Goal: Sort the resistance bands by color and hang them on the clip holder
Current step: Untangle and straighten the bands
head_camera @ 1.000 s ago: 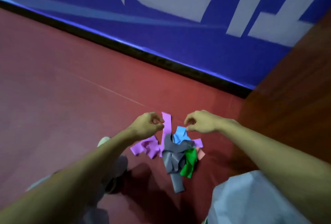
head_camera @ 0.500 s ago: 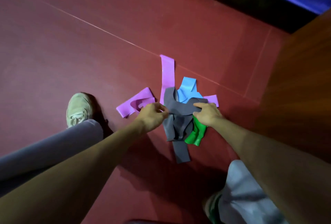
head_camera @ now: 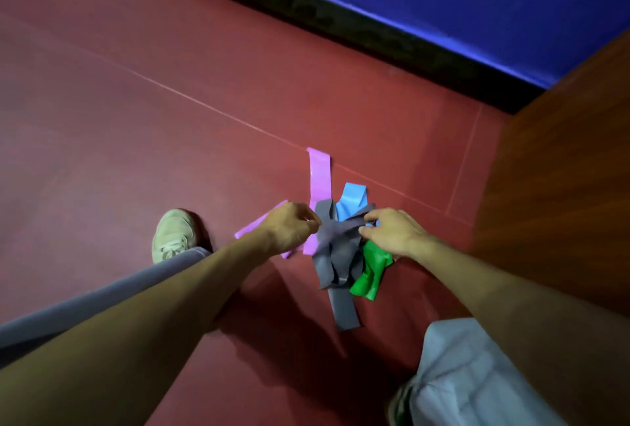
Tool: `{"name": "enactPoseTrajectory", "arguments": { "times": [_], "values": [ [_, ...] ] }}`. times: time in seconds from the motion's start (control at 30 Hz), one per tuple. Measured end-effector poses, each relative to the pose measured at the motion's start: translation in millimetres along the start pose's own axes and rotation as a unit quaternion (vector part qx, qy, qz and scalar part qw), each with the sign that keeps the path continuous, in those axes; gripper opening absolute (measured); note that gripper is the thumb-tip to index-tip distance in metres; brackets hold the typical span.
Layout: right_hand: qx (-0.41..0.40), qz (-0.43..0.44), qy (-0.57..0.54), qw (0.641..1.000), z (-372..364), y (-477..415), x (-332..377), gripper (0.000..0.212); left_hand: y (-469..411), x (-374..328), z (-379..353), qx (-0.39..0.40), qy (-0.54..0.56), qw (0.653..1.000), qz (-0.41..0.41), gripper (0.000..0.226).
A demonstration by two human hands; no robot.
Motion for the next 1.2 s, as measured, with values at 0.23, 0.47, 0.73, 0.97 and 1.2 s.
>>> {"name": "enactPoseTrajectory", "arguments": {
  "times": [0.23, 0.47, 0.73, 0.97, 1.2],
  "values": [
    [-0.058, 0.164, 0.011, 0.985, 74, 82, 50, 0.026, 60, -64, 39, -0.038, -0.021, 0.996, -0.081, 0.031],
    [-0.183, 0.243, -0.158, 0.939, 133, 162, 74, 0.025, 121, -103, 45, -0.037, 0.137, 0.976, -0.167, 0.036],
    [-0.287, 0.236, -0.338, 0.865, 139, 177, 64, 0.043, 150, -105, 40, -0.132, 0.278, 0.925, -0.223, 0.020],
    [-0.295, 0.147, -0.491, 0.806, 146, 148, 53, 0.022, 142, -132, 49, -0.121, 0.299, 0.914, -0.247, 0.016],
    [-0.183, 0.153, -0.473, 0.848, 144, 130, 63, 0.002, 131, -136, 52, -0.126, 0.201, 0.935, -0.262, 0.017]
  ]
}}
Point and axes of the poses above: each hand's wrist, its own y-axis away from the middle knuckle, its own z-axis out of the back of the hand, x = y × z, the point moved 6 cm from there along -y, towards the middle knuckle, and after that the axes turned 12 degrees about y, right-handed, at the moved point
